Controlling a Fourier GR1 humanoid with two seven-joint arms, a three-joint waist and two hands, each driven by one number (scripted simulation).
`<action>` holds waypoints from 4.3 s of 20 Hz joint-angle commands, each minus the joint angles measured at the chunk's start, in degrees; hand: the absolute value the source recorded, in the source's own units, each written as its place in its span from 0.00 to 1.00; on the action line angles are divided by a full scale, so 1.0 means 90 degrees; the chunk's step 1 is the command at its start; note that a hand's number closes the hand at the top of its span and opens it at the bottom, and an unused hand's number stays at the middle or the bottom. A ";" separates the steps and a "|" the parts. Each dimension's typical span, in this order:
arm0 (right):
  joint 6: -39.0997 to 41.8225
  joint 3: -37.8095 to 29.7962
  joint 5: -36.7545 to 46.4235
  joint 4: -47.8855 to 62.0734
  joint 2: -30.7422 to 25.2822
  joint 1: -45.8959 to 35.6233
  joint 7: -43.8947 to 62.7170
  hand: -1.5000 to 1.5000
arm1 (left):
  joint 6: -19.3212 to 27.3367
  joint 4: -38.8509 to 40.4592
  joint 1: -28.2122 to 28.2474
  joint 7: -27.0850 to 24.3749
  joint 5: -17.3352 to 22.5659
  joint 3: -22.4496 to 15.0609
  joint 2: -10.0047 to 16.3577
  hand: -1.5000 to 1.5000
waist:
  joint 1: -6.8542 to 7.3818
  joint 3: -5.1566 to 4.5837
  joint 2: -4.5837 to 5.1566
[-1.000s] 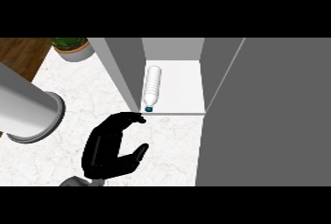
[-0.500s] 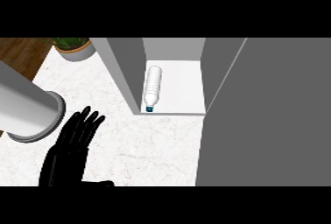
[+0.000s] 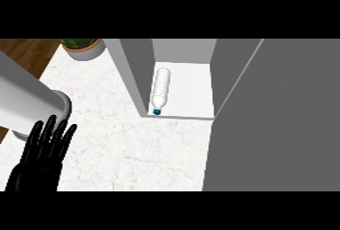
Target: Pick up the bottled water, place it into the cabinet and close the cabinet
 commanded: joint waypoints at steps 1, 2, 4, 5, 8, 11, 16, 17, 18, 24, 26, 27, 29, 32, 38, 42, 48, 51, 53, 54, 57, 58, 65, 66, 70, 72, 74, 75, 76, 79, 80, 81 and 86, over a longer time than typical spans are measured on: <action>0.0058 0.1183 0.0896 -0.0928 0.0023 -0.0254 0.0892 1.00 | -0.0304 -0.0249 0.0322 -0.0006 0.0232 0.0338 0.0352 0.00 | 0.0112 -0.0008 0.0044; -0.0067 0.1216 0.0761 -0.1015 0.0071 -0.0170 0.0876 1.00 | -0.0315 -0.0172 0.0311 -0.0024 0.0224 0.0397 0.0375 0.00 | 0.0097 -0.0023 0.0062; -0.0185 0.1488 0.0568 -0.0674 0.0226 -0.0174 0.0742 1.00 | -0.0552 -0.0129 0.0364 0.0025 0.0460 0.0591 0.0512 0.00 | 0.0145 -0.0020 0.0095; -0.0252 0.1586 0.0398 -0.0681 0.0284 -0.0146 0.0734 1.00 | -0.0601 -0.0247 0.0501 0.0051 0.0536 0.0635 0.0579 0.00 | 0.0252 -0.0009 0.0107; -0.0361 0.1779 0.0258 -0.0559 0.0384 -0.0347 0.0786 1.00 | -0.0880 -0.0233 0.0628 -0.0019 0.0577 0.0629 0.0632 0.00 | 0.0393 -0.0014 0.0148; -0.0405 0.1771 0.0199 -0.0392 0.0394 -0.0692 0.0979 1.00 | -0.1092 -0.0270 0.0588 -0.0042 0.0640 0.0771 0.0763 0.00 | 0.0575 -0.0020 0.0210; -0.0548 0.1766 0.0163 -0.0270 0.0433 -0.1140 0.1385 1.00 | -0.1274 -0.0359 0.0680 0.0007 0.0778 0.0903 0.0904 0.00 | 0.0699 -0.0016 0.0247; -0.0552 0.1704 0.0102 -0.0244 0.0424 -0.1228 0.1417 1.00 | -0.1418 -0.0295 0.0678 0.0025 0.0759 0.0865 0.0960 0.00 | 0.0761 -0.0030 0.0285; -0.0621 0.1656 0.0018 -0.0152 0.0528 -0.1319 0.1373 1.00 | -0.1462 -0.0306 0.0620 0.0018 0.0779 0.0958 0.1022 0.00 | 0.0832 -0.0032 0.0313; -0.0576 0.1364 -0.0036 -0.0128 0.0389 -0.1845 0.1601 1.00 | -0.1677 -0.0291 0.0609 0.0093 0.0785 0.1018 0.1210 0.00 | 0.1113 -0.0057 0.0369; -0.0442 0.1293 0.0087 -0.0041 0.0232 -0.2094 0.1718 1.00 | -0.1716 -0.0270 0.0579 0.0111 0.0834 0.1048 0.1225 0.00 | 0.1175 -0.0064 0.0362; -0.0355 0.1233 0.0121 -0.0046 0.0133 -0.2210 0.1710 1.00 | -0.1762 -0.0227 0.0543 0.0129 0.0822 0.1061 0.1268 0.00 | 0.1237 -0.0086 0.0369; -0.0136 0.1064 0.0215 -0.0163 -0.0156 -0.2520 0.1799 0.00 | -0.1814 -0.0170 0.0540 0.0126 0.0865 0.1048 0.1242 0.00 | 0.1305 -0.0109 0.0349; -0.0121 0.0968 0.0109 -0.0154 -0.0186 -0.2811 0.1820 1.00 | -0.1811 -0.0154 0.0589 0.0165 0.0844 0.1015 0.1260 0.00 | 0.1356 -0.0105 0.0334; -0.0224 0.0941 -0.0091 -0.0011 -0.0061 -0.3234 0.2085 1.00 | -0.1899 -0.0080 0.0484 0.0194 0.0918 0.1204 0.1394 0.00 | 0.1306 -0.0110 0.0352; -0.0145 0.0846 -0.0131 -0.0019 -0.0157 -0.3517 0.2257 1.00 | -0.2025 -0.0029 0.0507 0.0177 0.0923 0.1212 0.1422 0.00 | 0.1320 -0.0132 0.0338; -0.0324 0.0785 -0.0395 0.0132 0.0106 -0.3635 0.2281 1.00 | -0.2068 0.0015 0.0489 0.0180 0.1010 0.1292 0.1437 0.00 | 0.1265 -0.0119 0.0393; -0.0310 0.0786 -0.0568 0.0191 0.0162 -0.3598 0.2280 1.00 | -0.2097 0.0000 0.0460 0.0221 0.1059 0.1353 0.1501 0.00 | 0.1313 -0.0110 0.0463; -0.0222 0.0897 -0.0727 0.0333 0.0171 -0.3533 0.2257 1.00 | -0.2144 0.0023 0.0486 0.0194 0.1073 0.1320 0.1455 0.00 | 0.1421 -0.0109 0.0530; -0.0187 0.0934 -0.0850 0.0344 0.0181 -0.3489 0.2226 1.00 | -0.2174 0.0011 0.0438 0.0186 0.1066 0.1364 0.1494 0.00 | 0.1459 -0.0103 0.0563; -0.0042 0.0995 -0.1084 0.0495 0.0186 -0.3527 0.2160 1.00 | -0.2224 0.0080 0.0348 0.0194 0.1068 0.1385 0.1510 0.00 | 0.1545 -0.0093 0.0663; -0.0059 0.0975 -0.1171 0.0507 0.0198 -0.3491 0.2177 1.00 | -0.2221 -0.0016 0.0373 0.0205 0.1073 0.1342 0.1496 0.00 | 0.1602 -0.0082 0.0646; -0.0455 0.0489 -0.1344 0.0712 0.0511 -0.3626 0.2402 1.00 | -0.2338 0.0044 0.0309 0.0223 0.1196 0.1471 0.1569 0.00 | 0.1552 -0.0074 0.0640; -0.0488 0.0330 -0.1307 0.0762 0.0562 -0.3790 0.2412 1.00 | -0.2359 0.0064 0.0282 0.0224 0.1180 0.1516 0.1614 0.00 | 0.1579 -0.0066 0.0646; -0.0505 -0.0021 -0.1060 0.0880 0.0541 -0.4378 0.2825 1.00 | -0.2395 0.0142 0.0272 0.0254 0.1196 0.1493 0.1608 0.00 | 0.1539 -0.0083 0.0590; -0.0554 -0.0113 -0.1035 0.1070 0.0595 -0.4682 0.3096 1.00 | -0.2449 0.0194 0.0340 0.0256 0.1199 0.1462 0.1597 0.00 | 0.1575 -0.0085 0.0557; -0.0616 -0.0168 -0.1054 0.1263 0.0705 -0.5004 0.3356 1.00 | -0.2468 0.0187 0.0322 0.0269 0.1233 0.1529 0.1648 0.00 | 0.1573 -0.0071 0.0515; -0.0583 -0.0237 -0.1073 0.1456 0.0725 -0.5223 0.3451 1.00 | -0.2447 0.0229 0.0248 0.0268 0.1230 0.1530 0.1628 0.00 | 0.1544 -0.0067 0.0560; -0.0632 -0.0305 -0.1062 0.1492 0.0765 -0.5381 0.3588 1.00 | -0.2475 0.0215 0.0257 0.0274 0.1241 0.1524 0.1633 0.00 | 0.1551 -0.0076 0.0532; -0.0775 -0.0406 -0.1145 0.2052 0.1069 -0.5910 0.3865 1.00 | -0.2494 0.0355 0.0244 0.0296 0.1248 0.1565 0.1662 0.00 | 0.1520 -0.0056 0.0544; -0.0827 -0.0463 -0.1212 0.2223 0.1163 -0.6116 0.4002 1.00 | -0.2471 0.0333 0.0255 0.0262 0.1314 0.1552 0.1574 0.00 | 0.1494 -0.0047 0.0512; -0.0863 -0.0456 -0.1199 0.2384 0.1254 -0.6310 0.4119 1.00 | -0.2511 0.0394 0.0234 0.0311 0.1278 0.1542 0.1635 0.00 | 0.1468 -0.0052 0.0518; -0.1148 -0.0594 -0.1362 0.3293 0.1864 -0.7241 0.4622 1.00 | -0.2549 0.0413 0.0245 0.0315 0.1377 0.1554 0.1589 0.00 | 0.1437 -0.0024 0.0461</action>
